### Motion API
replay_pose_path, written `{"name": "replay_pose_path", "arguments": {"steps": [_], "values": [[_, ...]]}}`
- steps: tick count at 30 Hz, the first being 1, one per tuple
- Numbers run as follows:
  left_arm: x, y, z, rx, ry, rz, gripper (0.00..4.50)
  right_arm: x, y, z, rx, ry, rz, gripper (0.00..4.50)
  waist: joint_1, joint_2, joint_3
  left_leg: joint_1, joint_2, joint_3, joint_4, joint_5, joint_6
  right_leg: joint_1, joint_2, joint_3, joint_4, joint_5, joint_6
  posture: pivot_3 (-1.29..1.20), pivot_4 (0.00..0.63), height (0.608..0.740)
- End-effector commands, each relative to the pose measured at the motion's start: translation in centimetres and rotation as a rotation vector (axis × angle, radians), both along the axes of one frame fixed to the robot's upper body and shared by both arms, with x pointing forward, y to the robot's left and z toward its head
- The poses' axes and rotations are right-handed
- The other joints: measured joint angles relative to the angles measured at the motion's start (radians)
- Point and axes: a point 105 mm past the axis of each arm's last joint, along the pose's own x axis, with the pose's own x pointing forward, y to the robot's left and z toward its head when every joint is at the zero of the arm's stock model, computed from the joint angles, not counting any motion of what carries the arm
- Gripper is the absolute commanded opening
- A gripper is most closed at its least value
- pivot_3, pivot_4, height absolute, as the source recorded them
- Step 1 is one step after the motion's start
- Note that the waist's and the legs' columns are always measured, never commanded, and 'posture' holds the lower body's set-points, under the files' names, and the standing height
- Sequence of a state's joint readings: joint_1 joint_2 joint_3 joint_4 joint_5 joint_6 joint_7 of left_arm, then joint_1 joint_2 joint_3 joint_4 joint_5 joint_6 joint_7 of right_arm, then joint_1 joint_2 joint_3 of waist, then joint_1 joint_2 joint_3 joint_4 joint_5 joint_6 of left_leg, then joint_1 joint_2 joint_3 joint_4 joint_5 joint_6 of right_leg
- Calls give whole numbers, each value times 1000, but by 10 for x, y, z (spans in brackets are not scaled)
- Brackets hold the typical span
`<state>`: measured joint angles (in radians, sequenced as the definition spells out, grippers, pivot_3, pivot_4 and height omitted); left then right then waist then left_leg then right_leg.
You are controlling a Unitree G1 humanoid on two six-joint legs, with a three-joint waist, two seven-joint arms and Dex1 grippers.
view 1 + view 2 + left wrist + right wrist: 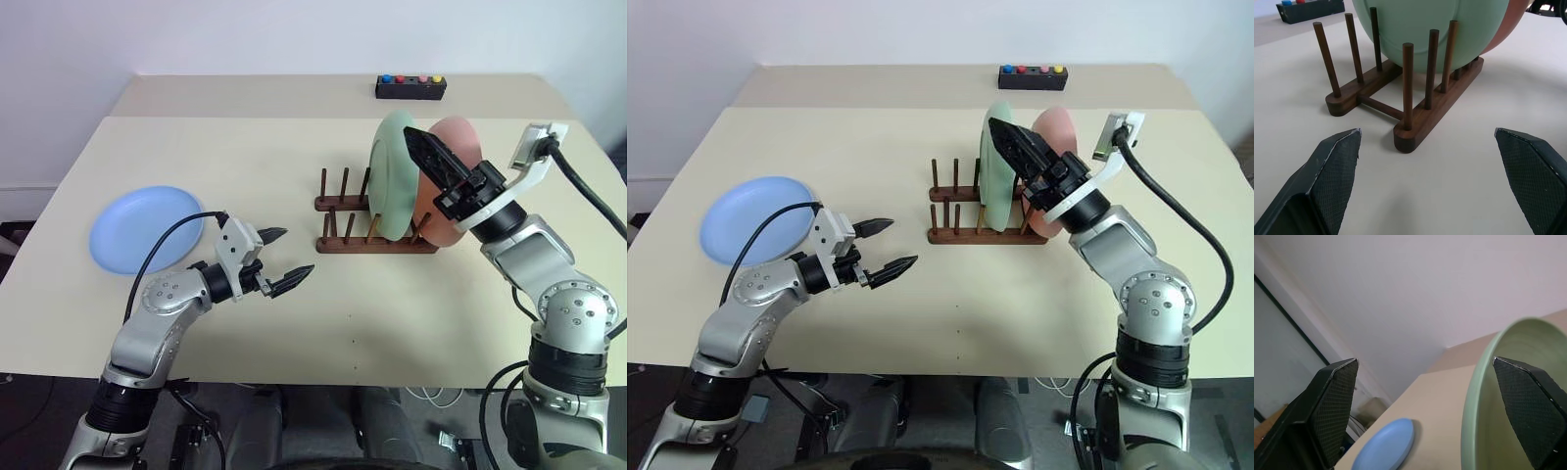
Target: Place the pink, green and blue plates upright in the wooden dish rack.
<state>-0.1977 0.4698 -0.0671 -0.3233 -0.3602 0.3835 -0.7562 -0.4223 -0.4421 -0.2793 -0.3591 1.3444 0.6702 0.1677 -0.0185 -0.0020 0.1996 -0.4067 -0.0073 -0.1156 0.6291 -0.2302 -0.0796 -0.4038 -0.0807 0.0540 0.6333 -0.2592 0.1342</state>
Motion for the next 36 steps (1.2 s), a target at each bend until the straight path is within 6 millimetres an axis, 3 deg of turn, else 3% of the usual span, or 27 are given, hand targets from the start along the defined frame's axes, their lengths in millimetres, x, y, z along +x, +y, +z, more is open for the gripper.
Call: {"name": "replay_pose_path", "arguments": {"steps": [1,10,13,16,18,21,25,26,28,29,30,33,36], "values": [[-2,-3,8,-5,-39,-18,4500,-10,-3,27,-15,-122,-6,4469,0,0,0,0,0,0,0,0,0,0,0,0,0,0,0,0,150,734],[0,-3,8,-4,-43,-15,4500,-19,-8,60,-130,-325,-47,4469,1,0,0,0,0,0,0,0,0,0,0,0,0,0,-1,0,150,734],[2,1,9,0,-45,8,4500,-30,9,69,-229,-428,24,4469,0,0,0,0,0,0,0,0,0,0,0,0,-1,0,0,0,150,734],[16,21,19,-52,-56,126,4500,-34,39,53,-454,-508,104,4469,-3,0,0,0,0,0,-1,0,0,-1,0,0,-1,0,0,0,150,734],[24,38,29,-105,-76,215,4500,-30,50,42,-565,-539,112,4469,-3,0,0,0,1,0,-1,0,0,-1,1,0,-1,1,1,0,150,734],[35,78,47,-182,-126,403,4500,-21,61,26,-700,-598,104,4469,-2,0,0,0,0,0,0,0,0,-1,0,0,-1,1,1,0,150,734],[38,111,56,-216,-154,549,4500,-17,65,19,-732,-627,113,4469,4,0,0,-1,0,0,0,0,0,-1,0,0,-1,1,2,0,150,734],[44,148,62,-227,-173,747,4500,-16,66,16,-740,-631,124,4469,5,0,0,-1,0,0,0,0,0,-1,0,0,-1,1,2,0,150,734],[43,203,67,-246,-190,1031,4500,-15,67,13,-746,-636,136,4469,4,-2,1,-1,0,0,0,0,0,-1,0,-1,-1,1,2,0,150,734],[41,227,64,-239,-169,1162,4500,-14,67,12,-748,-639,137,4469,0,-2,1,-1,0,-1,1,0,0,-1,1,-1,0,1,2,0,150,734],[40,238,60,-234,-139,1219,4500,-13,67,12,-748,-642,136,4469,-3,-2,1,-1,1,-1,0,0,0,-1,1,-1,0,1,2,0,150,734],[37,267,45,-198,-55,1388,4500,-11,68,13,-750,-654,126,4469,-3,-2,1,-1,0,0,0,0,0,-1,0,-1,-1,1,2,0,150,734],[31,288,33,-295,43,1514,4500,-10,68,14,-751,-665,118,4469,4,-4,1,-1,0,-1,0,0,0,-1,0,-2,0,1,2,0,150,734]]}}
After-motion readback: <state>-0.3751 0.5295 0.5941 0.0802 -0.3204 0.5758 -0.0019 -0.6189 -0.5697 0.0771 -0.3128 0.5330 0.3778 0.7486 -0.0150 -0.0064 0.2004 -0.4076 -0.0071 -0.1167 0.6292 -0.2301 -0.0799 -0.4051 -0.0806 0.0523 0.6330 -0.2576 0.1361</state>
